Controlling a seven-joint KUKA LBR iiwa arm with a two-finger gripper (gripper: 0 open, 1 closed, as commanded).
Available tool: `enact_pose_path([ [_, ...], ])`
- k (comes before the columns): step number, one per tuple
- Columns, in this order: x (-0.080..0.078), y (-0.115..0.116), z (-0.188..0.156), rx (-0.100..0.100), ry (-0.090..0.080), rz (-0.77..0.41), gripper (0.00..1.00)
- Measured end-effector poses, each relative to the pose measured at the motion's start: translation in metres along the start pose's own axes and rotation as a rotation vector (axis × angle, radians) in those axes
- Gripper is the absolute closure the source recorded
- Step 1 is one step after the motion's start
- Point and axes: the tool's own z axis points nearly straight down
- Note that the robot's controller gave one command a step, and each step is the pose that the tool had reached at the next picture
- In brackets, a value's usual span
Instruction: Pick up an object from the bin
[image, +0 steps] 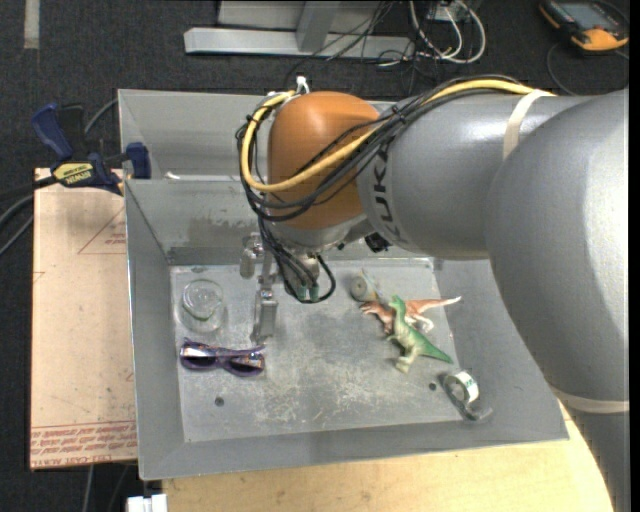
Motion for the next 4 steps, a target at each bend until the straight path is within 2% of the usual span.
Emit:
enact_pose_path([
  [1,-0.002,-0.001,-0.005,-0.001,-0.007,0.003,0.0],
  [2,0.016,0.01,0.064,-0.001,-0.006,-0.094,0.0],
  [3,0.047,0.013,0.082,-0.002,-0.006,-0.131,0.0],
  [4,0.068,0.018,0.088,-0.002,-0.006,-0.403,1.0],
])
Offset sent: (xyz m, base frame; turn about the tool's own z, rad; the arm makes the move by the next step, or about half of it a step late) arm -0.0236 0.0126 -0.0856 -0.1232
